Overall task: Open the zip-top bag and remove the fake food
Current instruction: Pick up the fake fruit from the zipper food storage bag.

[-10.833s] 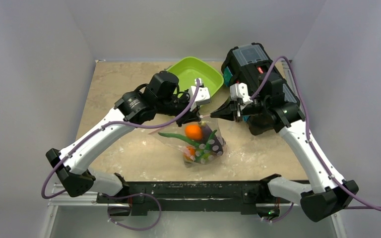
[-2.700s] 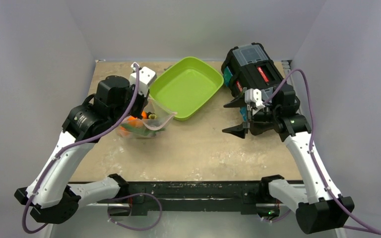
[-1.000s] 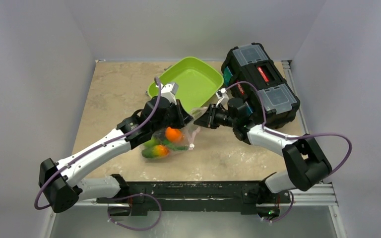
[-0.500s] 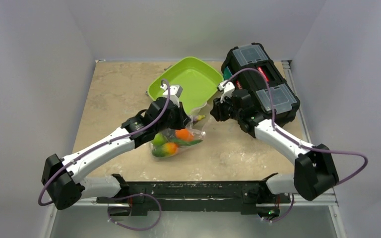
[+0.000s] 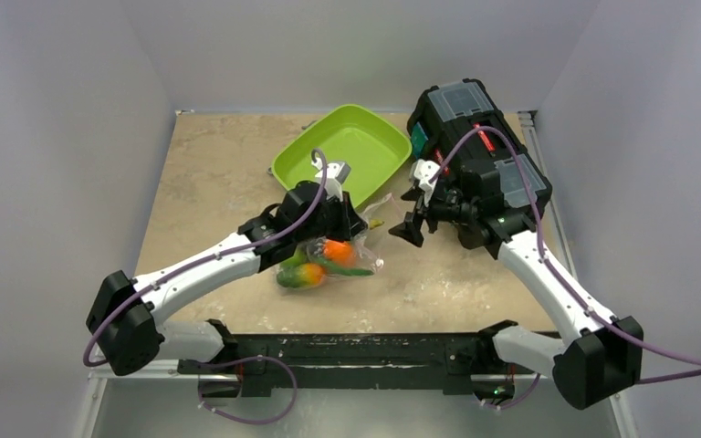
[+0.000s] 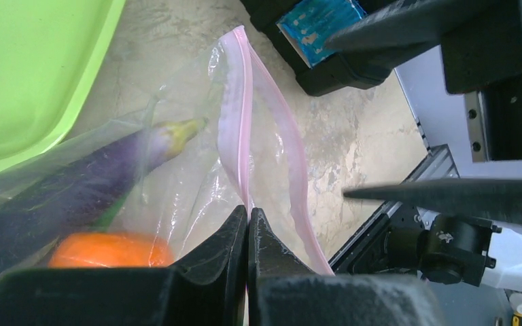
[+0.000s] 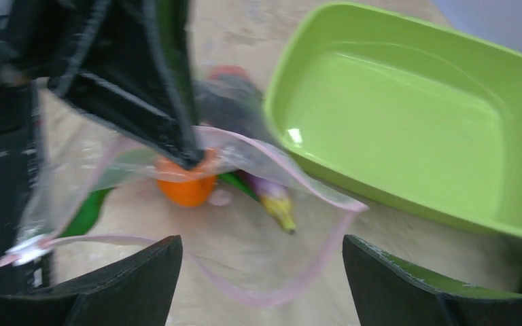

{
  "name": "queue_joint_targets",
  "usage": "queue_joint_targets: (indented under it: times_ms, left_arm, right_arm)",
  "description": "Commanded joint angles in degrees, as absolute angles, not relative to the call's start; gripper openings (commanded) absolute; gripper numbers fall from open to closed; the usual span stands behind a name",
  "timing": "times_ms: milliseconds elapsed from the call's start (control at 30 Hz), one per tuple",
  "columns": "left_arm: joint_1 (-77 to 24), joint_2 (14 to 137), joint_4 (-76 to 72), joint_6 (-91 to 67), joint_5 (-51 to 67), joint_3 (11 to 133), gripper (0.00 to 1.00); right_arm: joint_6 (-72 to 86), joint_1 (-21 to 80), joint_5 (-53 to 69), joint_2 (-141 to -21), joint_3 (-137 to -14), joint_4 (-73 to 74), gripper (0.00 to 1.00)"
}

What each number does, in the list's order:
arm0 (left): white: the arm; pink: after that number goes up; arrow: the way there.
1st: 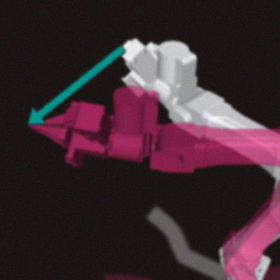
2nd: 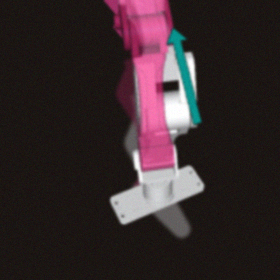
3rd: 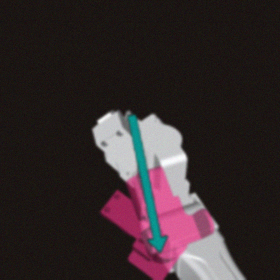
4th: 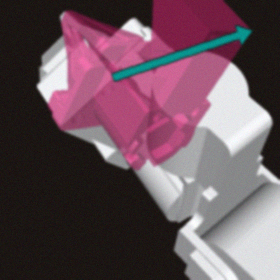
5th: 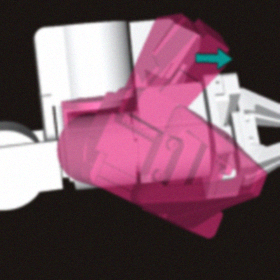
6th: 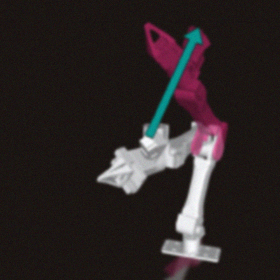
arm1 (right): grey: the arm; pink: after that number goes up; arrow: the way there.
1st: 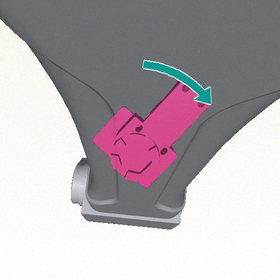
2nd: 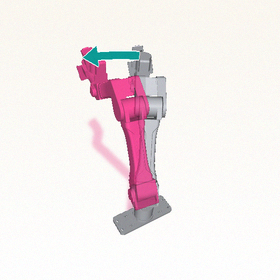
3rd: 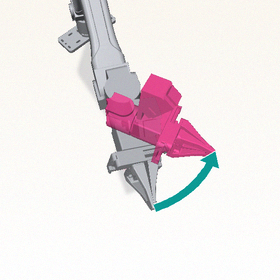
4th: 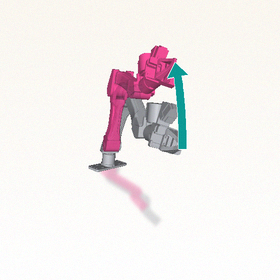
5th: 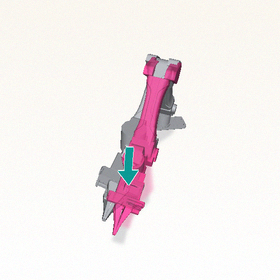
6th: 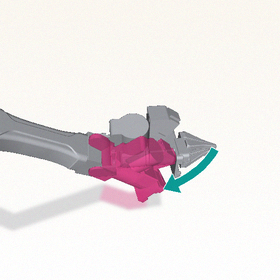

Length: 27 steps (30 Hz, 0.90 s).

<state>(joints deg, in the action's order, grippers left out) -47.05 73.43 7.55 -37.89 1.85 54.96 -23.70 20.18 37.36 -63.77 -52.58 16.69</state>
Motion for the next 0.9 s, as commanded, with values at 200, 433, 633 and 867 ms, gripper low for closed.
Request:
queue_joint_targets:
  times_ms: [200, 433, 633, 867]
  left_arm:
    - [-47.38, 72.85, -6.33, -40.6, 6.71, 48.93, 0.0]
    - [-47.57, 71.36, -8.19, -41.29, 7.0, 47.22, 0.0]
    - [-48.07, 71.84, -12.31, -41.81, 7.98, 45.69, 0.0]
    - [-49.68, 72.67, -17.57, -42.71, 7.32, 44.59, 0.0]
  right_arm:
    - [-11.04, 20.56, 54.19, -74.43, -49.46, 2.81, 0.84]
    - [-2.56, 23.52, 56.64, -80.12, -45.98, -6.68, 0.86]
    - [0.51, 23.83, 58.06, -84.6, -44.79, -9.54, 0.87]
    - [6.59, 23.99, 60.28, -87.73, -42.23, -15.98, 0.91]
